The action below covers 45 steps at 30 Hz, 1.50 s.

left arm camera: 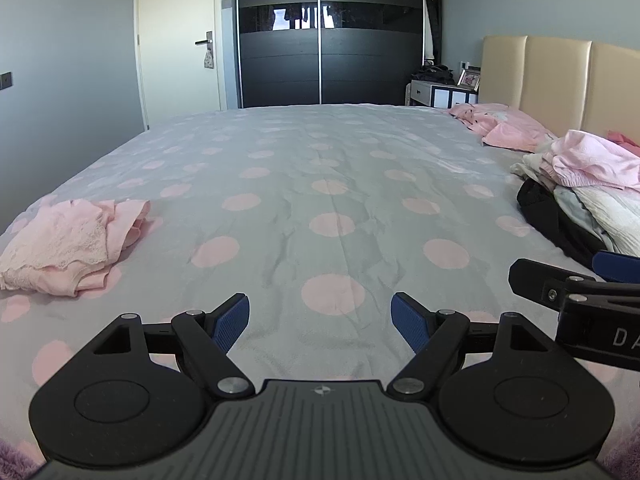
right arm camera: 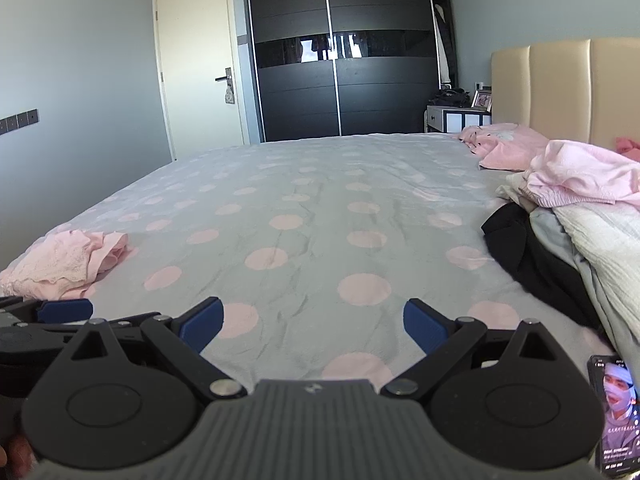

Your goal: Fold clothes

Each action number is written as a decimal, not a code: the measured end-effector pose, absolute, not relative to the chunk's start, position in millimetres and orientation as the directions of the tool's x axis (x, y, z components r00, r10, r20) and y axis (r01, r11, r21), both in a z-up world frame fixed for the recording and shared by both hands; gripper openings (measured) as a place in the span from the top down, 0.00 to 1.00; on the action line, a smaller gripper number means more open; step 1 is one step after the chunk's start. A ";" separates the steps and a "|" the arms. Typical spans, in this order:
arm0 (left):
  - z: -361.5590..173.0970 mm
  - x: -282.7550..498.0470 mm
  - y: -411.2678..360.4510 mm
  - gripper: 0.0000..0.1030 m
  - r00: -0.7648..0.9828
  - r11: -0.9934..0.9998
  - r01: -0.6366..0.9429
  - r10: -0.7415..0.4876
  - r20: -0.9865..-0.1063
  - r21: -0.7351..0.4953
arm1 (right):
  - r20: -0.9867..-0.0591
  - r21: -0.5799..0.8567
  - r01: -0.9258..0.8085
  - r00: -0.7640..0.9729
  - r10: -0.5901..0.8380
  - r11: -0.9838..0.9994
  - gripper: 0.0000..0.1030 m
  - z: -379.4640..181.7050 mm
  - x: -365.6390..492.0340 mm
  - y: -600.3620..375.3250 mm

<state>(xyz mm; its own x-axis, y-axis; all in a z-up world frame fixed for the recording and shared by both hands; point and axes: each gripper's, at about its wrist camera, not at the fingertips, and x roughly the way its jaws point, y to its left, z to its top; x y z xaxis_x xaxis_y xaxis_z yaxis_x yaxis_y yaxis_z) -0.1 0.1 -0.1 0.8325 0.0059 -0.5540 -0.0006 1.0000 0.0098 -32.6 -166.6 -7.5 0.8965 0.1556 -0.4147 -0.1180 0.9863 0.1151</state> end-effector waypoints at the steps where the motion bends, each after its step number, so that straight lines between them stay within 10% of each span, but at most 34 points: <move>1: -0.3 -0.3 1.1 0.25 0.832 1.000 -0.004 0.011 -0.555 0.014 | -0.416 0.118 -0.107 0.897 0.147 0.987 0.05 -7.1 -33.6 -167.4; 45: -16.4 8.4 3.9 0.25 0.820 0.998 0.017 0.017 -0.572 0.054 | -0.471 0.146 -0.117 0.865 0.173 0.982 0.05 -13.5 -21.5 -177.7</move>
